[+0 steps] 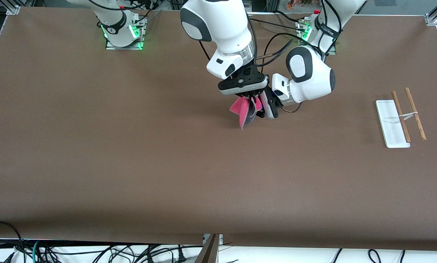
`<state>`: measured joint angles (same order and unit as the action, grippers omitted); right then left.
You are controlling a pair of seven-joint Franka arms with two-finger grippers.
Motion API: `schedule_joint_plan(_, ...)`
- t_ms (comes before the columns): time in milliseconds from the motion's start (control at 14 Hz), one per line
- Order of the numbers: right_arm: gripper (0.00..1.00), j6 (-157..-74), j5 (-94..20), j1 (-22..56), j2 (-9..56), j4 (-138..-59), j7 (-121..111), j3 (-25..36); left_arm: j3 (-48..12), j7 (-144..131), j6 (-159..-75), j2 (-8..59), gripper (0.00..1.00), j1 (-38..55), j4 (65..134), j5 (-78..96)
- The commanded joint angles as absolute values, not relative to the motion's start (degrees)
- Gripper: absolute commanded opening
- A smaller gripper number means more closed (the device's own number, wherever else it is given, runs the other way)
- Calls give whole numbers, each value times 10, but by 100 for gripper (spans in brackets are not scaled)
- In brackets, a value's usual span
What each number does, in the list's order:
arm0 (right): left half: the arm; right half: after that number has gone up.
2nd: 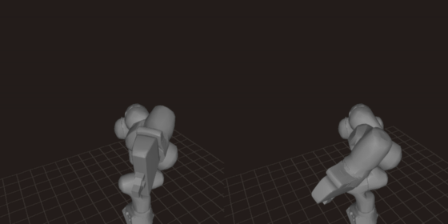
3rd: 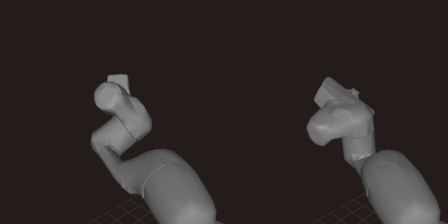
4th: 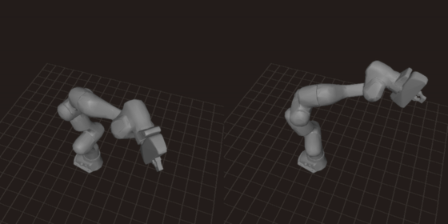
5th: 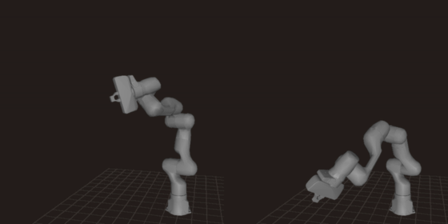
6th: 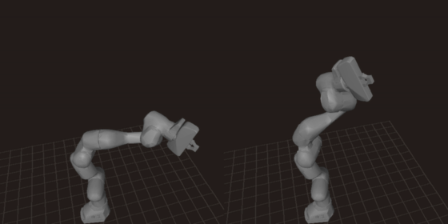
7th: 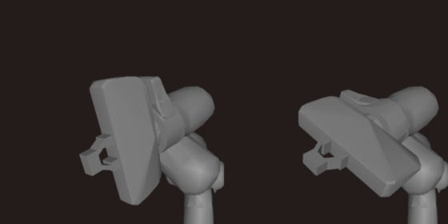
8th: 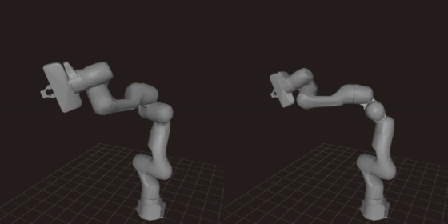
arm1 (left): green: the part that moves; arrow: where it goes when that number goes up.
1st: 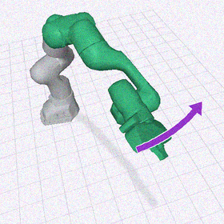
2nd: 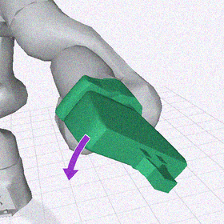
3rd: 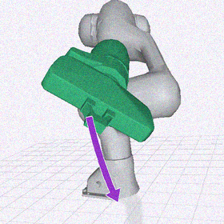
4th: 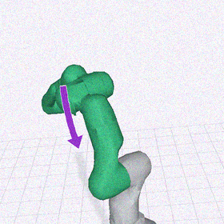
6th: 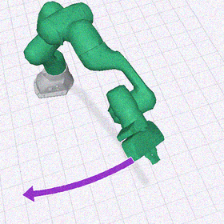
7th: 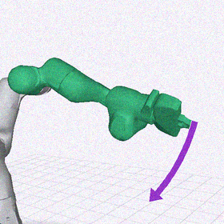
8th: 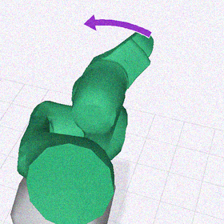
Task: Pass towel and hang on rack
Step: 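Open the right gripper while the left gripper pulls the towel away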
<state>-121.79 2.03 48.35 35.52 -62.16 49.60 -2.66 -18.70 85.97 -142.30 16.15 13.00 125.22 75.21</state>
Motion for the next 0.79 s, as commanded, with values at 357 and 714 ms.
schedule_joint_plan(357, 100, -1222, 26, 485, 361, -611, 496, -20, -185, 869, -1433, 163, 0, 138, 1242, 758)
schedule_joint_plan(714, 100, -1221, 27, 484, 361, -611, 496, -20, -163, 870, -1428, 135, 0, 122, 1250, 660)
